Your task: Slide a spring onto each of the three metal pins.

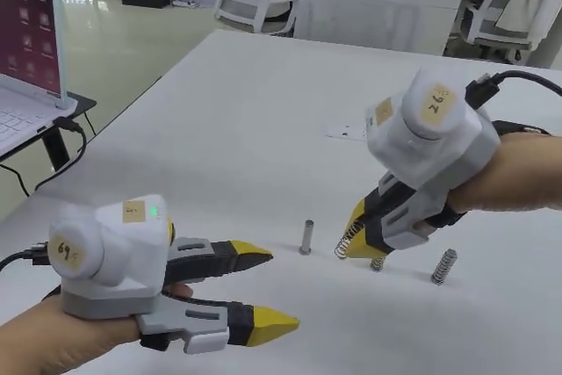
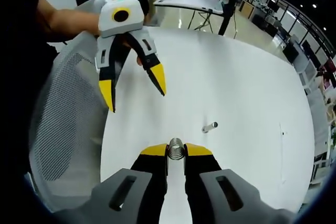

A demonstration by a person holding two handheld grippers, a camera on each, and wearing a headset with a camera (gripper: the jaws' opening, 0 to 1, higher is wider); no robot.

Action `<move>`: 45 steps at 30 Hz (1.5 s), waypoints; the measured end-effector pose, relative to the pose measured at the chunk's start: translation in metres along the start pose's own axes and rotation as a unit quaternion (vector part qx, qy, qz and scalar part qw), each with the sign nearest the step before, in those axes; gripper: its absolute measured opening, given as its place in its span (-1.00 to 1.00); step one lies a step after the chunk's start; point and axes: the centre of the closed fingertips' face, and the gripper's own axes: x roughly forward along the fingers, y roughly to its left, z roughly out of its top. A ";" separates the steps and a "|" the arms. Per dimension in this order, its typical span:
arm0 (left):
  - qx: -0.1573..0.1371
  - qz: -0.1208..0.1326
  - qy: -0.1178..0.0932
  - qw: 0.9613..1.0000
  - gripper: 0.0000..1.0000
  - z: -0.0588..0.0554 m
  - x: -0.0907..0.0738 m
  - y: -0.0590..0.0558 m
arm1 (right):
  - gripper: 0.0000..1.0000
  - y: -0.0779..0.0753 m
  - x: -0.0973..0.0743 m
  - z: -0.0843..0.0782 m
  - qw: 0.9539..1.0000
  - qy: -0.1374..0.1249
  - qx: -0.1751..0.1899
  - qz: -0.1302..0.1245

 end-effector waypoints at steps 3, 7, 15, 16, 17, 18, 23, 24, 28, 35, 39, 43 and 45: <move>-0.001 0.001 0.001 1.000 -0.13 -0.001 0.000 0.000 | -0.83 -0.007 0.004 0.000 1.000 0.004 0.000 -0.001; -0.002 0.001 0.002 1.000 -0.13 -0.003 0.001 0.000 | -0.83 -0.018 0.009 -0.002 1.000 0.013 0.006 -0.007; -0.003 0.000 0.003 1.000 -0.13 -0.004 0.001 0.000 | -0.83 -0.040 0.017 0.007 0.999 0.016 0.019 -0.023; -0.003 0.000 0.003 1.000 -0.13 -0.004 0.001 0.000 | -0.83 -0.042 0.019 0.008 0.999 0.016 0.020 -0.024; -0.003 0.000 0.002 1.000 -0.13 -0.004 0.001 0.000 | -0.83 -0.044 0.021 0.009 0.999 0.017 0.020 -0.025; -0.003 0.000 0.002 1.000 -0.13 -0.004 0.001 0.000 | -0.83 -0.045 0.023 0.009 0.999 0.019 0.021 -0.026; -0.004 0.003 -0.001 1.000 -0.13 -0.003 0.000 0.001 | -0.83 -0.056 0.033 0.009 0.999 0.026 0.025 -0.031; -0.004 0.003 -0.001 1.000 -0.13 -0.003 0.000 0.001 | -0.83 -0.059 0.035 0.009 0.999 0.026 0.027 -0.034; -0.004 0.004 -0.002 1.000 -0.13 -0.002 0.000 0.002 | -0.83 -0.069 0.040 0.009 0.998 0.027 0.032 -0.042; -0.006 0.007 -0.004 1.000 -0.13 -0.002 -0.001 0.004 | -0.83 -0.073 0.052 0.006 0.998 0.033 0.038 -0.033; -0.005 0.008 -0.007 1.000 -0.13 -0.001 0.000 0.004 | -0.83 -0.075 0.057 0.007 0.998 0.035 0.039 -0.030; -0.006 0.010 -0.008 1.000 -0.14 -0.001 -0.001 0.006 | -0.83 -0.075 0.060 0.006 0.998 0.038 0.041 -0.026; -0.007 0.011 -0.009 1.000 -0.14 -0.001 -0.002 0.006 | -0.83 -0.077 0.062 0.004 0.998 0.042 0.043 -0.025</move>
